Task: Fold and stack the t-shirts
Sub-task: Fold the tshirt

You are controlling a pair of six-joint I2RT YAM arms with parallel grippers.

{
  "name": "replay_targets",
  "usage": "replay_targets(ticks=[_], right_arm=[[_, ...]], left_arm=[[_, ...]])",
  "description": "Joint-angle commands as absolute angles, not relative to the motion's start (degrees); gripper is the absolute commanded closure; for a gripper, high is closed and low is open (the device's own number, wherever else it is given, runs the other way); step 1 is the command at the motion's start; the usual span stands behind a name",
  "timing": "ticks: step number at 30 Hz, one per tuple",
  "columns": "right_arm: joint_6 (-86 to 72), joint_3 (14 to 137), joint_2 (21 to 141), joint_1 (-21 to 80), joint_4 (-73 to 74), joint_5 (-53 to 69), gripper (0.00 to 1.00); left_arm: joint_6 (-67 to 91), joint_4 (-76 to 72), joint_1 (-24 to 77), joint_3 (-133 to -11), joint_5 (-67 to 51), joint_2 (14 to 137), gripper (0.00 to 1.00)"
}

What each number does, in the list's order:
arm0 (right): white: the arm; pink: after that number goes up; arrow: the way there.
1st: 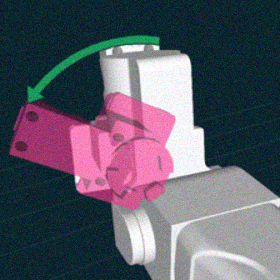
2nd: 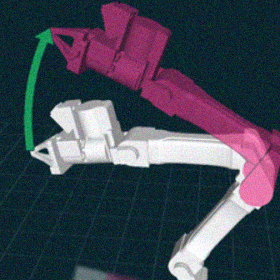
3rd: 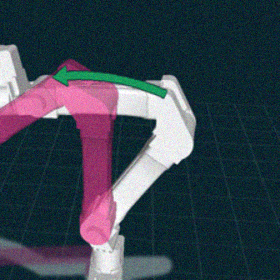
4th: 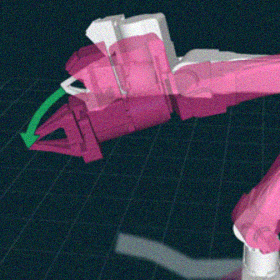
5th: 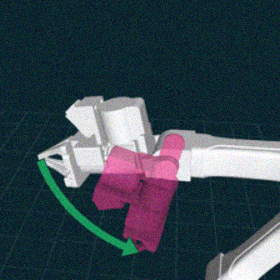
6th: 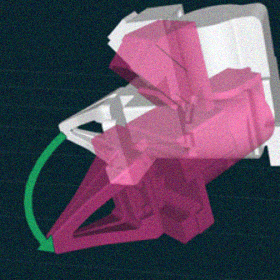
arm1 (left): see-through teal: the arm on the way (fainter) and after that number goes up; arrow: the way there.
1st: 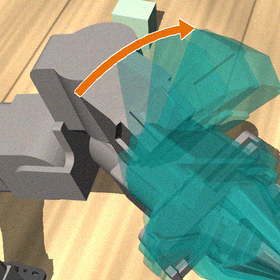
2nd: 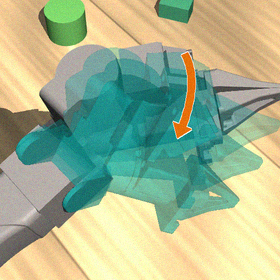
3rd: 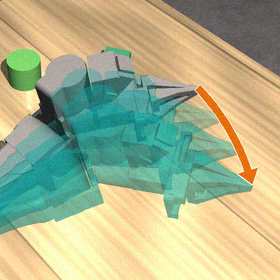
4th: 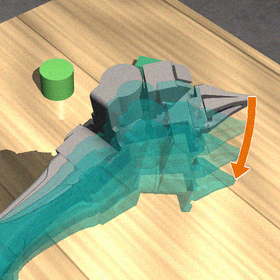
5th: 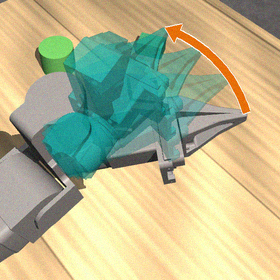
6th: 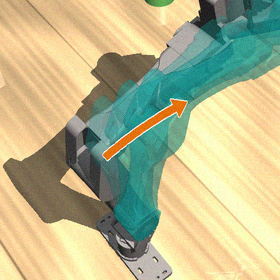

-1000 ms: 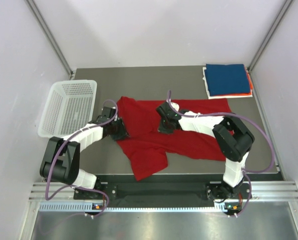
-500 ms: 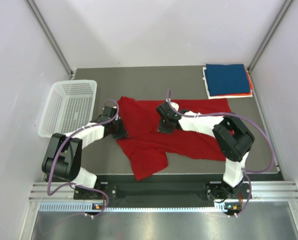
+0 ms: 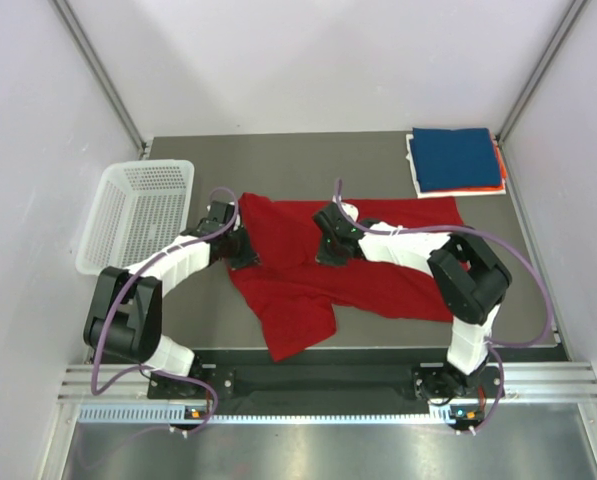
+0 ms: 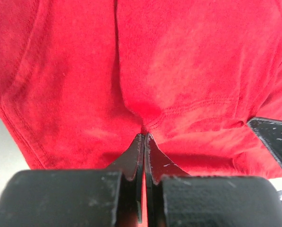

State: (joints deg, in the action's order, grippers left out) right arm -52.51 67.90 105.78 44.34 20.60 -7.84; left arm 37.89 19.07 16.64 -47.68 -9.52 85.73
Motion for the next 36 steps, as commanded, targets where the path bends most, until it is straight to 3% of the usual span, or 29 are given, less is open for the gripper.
replay_targets(ticks=[1,22,36], right_arm=[[-51.3,68.5,101.6,43.6,19.2,-8.3,1.0],[-46.3,64.7,94.6,41.8,21.7,-8.8,1.0],[-46.9,63.1,94.7,41.7,21.0,-9.8,1.0]], left_arm=[[39.2,22.7,17.6,-49.6,-8.7,83.9,1.0],[44.1,29.4,23.3,-48.6,-4.6,76.0,1.0],[49.2,25.1,26.6,-43.3,-6.4,76.8,1.0]])
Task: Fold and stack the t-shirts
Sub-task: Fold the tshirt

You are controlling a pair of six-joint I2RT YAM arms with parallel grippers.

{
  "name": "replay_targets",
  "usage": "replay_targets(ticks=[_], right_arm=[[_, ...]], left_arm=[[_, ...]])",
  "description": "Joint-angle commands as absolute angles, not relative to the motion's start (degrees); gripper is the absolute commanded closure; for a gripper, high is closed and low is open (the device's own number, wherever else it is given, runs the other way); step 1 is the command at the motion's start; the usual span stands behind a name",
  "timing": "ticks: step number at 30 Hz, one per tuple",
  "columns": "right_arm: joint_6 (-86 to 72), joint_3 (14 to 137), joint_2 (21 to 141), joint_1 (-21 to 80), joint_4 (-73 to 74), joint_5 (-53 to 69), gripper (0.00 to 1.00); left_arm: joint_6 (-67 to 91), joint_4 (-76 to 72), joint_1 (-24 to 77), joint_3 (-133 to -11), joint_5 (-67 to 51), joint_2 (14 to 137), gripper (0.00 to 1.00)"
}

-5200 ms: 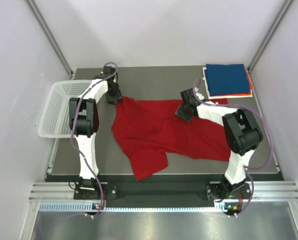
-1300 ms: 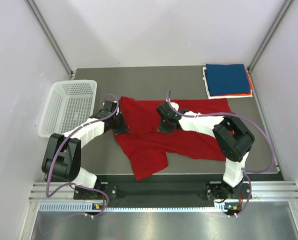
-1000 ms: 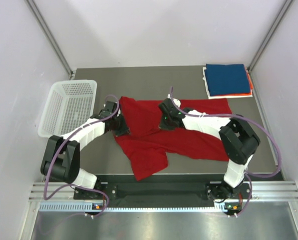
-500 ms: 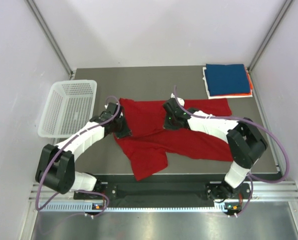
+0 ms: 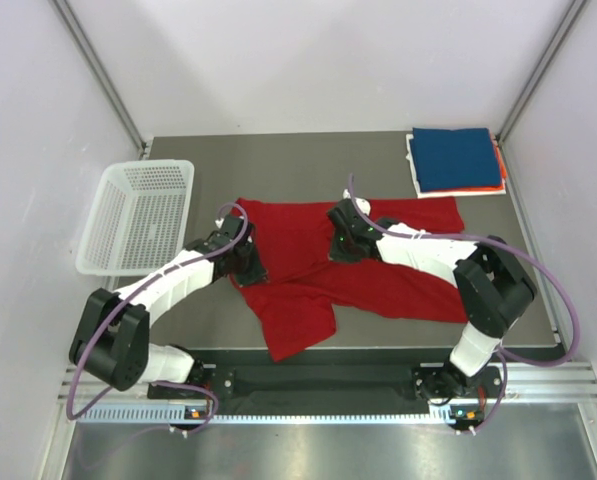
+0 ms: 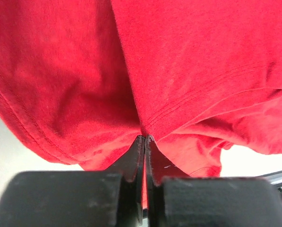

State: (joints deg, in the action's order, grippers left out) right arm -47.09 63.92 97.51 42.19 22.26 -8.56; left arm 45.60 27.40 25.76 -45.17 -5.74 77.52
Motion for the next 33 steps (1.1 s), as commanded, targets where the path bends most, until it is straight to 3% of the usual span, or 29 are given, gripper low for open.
replay_targets(ticks=[1,4,7,11,15,24,33], right_arm=[[-46.9,63.0,94.7,41.8,21.0,-9.7,1.0],[-46.8,62.1,94.8,41.7,20.9,-9.6,1.0],[-47.0,61.6,94.9,41.7,20.9,-9.7,1.0],[-46.9,61.2,94.7,41.7,20.7,-9.8,1.0],[-46.8,60.9,94.8,41.7,21.0,-10.4,0.99],[-47.1,62.0,97.6,41.6,20.7,-10.5,0.98],[-45.4,60.7,95.9,40.1,22.1,-12.2,1.0]], left_arm=[[49.4,24.5,26.7,-42.9,-6.7,77.0,0.92],[48.7,24.7,26.7,-43.0,-7.5,78.5,0.76],[46.0,29.3,26.0,-47.6,-4.4,80.2,0.71],[40.8,33.6,22.1,-58.0,-0.5,82.9,0.57],[34.8,33.7,12.6,-65.0,2.4,86.9,0.52],[32.2,29.9,5.6,-80.8,-3.2,104.4,0.51],[32.1,27.9,5.5,-82.8,-3.0,111.7,0.67]])
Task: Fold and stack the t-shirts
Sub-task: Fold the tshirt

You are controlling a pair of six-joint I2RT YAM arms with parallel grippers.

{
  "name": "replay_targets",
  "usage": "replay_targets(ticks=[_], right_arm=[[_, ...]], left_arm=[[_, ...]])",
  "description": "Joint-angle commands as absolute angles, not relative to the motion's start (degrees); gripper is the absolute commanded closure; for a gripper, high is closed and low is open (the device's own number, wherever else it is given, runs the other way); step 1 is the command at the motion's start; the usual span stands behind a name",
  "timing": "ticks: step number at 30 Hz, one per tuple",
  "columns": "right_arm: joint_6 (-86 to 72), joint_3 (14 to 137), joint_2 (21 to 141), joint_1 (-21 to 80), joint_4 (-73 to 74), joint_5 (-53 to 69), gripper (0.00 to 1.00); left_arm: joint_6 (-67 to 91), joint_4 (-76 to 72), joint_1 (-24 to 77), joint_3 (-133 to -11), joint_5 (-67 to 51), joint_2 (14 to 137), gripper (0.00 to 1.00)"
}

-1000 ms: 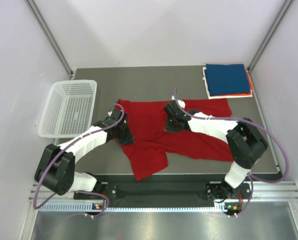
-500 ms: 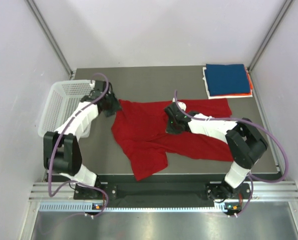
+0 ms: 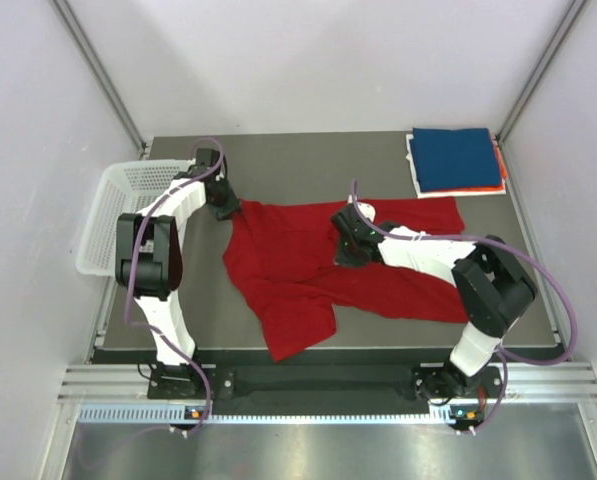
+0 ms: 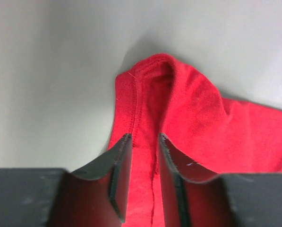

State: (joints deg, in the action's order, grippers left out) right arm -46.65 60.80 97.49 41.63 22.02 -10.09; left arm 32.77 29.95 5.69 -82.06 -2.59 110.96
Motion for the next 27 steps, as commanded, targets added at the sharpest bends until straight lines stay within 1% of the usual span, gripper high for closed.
replay_targets(ticks=[1,6,11,12,15,17,18,21,23,27], right_arm=[[-45.2,60.5,95.5,39.6,22.1,-12.2,1.0],[-44.2,60.0,95.8,38.3,22.9,-12.2,1.0],[-43.5,60.4,96.2,38.0,22.6,-10.1,1.0],[-43.3,60.5,96.1,38.1,22.3,-9.4,0.97],[-43.2,60.6,95.6,38.1,22.3,-8.3,0.97],[-43.3,60.4,95.2,38.1,22.4,-8.9,0.98],[-43.6,60.3,95.2,38.1,22.4,-9.0,0.98],[-44.2,60.4,95.7,38.1,22.1,-8.0,0.98],[-44.4,60.5,96.3,38.1,21.9,-7.6,0.99],[-43.9,60.6,96.6,38.0,22.1,-7.3,0.99]], left_arm=[[32.2,29.1,5.5,-83.2,-2.1,112.3,0.69],[32.0,30.8,5.5,-83.5,3.1,114.5,0.73],[31.1,31.8,5.5,-83.8,5.6,114.2,0.72],[31.0,32.2,5.5,-83.9,5.9,113.9,0.71],[30.7,32.3,5.5,-84.8,5.7,112.9,0.7],[30.6,29.9,5.5,-84.0,2.4,110.9,0.68],[30.8,28.7,5.5,-83.3,-2.4,110.1,0.66],[32.5,22.1,5.5,-78.8,-9.8,107.3,0.6],[33.4,17.9,5.5,-77.3,-12.4,106.4,0.56],[34.0,18.2,5.5,-76.8,-13.5,107.5,0.56]])
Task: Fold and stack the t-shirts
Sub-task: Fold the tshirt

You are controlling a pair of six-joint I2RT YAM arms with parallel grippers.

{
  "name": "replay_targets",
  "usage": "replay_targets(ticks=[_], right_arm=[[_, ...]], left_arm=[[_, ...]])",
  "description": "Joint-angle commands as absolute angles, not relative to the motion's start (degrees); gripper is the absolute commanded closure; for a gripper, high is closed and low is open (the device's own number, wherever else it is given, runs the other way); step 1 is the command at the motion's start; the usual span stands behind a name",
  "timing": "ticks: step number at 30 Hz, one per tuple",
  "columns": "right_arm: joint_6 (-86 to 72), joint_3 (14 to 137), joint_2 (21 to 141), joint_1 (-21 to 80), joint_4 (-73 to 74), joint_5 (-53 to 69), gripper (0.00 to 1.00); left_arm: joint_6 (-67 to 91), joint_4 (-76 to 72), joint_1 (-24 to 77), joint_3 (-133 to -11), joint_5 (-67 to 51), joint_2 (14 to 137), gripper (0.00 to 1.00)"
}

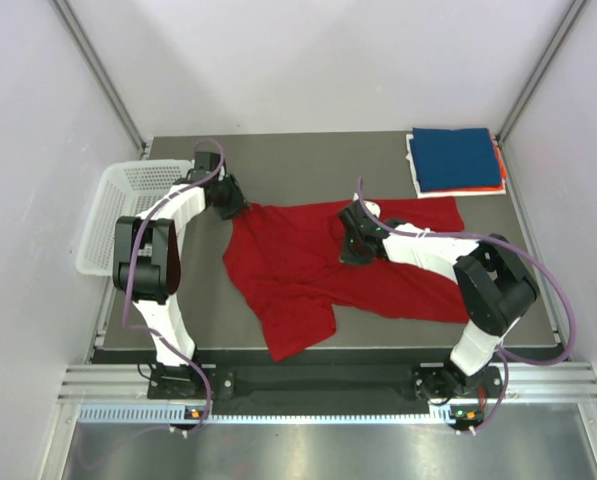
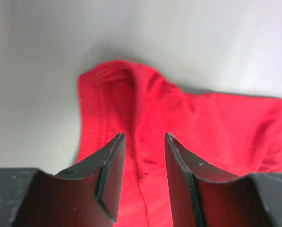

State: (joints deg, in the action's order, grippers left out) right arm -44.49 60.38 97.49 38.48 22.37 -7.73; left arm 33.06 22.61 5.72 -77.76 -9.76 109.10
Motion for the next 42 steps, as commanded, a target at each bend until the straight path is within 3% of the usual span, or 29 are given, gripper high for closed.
replay_targets(ticks=[1,10,22,29,30,42], right_arm=[[-43.9,60.6,96.3,38.0,22.1,-7.4,0.99],[-43.6,60.7,96.1,38.0,22.0,-7.3,0.99],[-43.9,59.1,95.4,38.0,21.3,-7.1,0.99],[-44.0,58.1,94.2,38.0,21.2,-7.6,0.98],[-44.1,58.0,94.1,38.0,21.4,-7.5,0.99],[-43.0,57.2,92.1,37.4,22.9,-8.5,1.0]], left_arm=[[34.3,18.6,5.5,-76.7,-12.8,108.0,0.55],[35.7,18.4,5.5,-76.4,-13.5,111.3,0.56],[36.3,16.6,5.5,-74.0,-11.2,110.9,0.64],[37.1,14.6,5.5,-72.6,-13.1,111.4,0.89],[37.3,14.4,5.5,-72.2,-13.0,110.7,0.99],[39.9,18.7,5.5,-67.9,-11.0,105.2,1.0]])
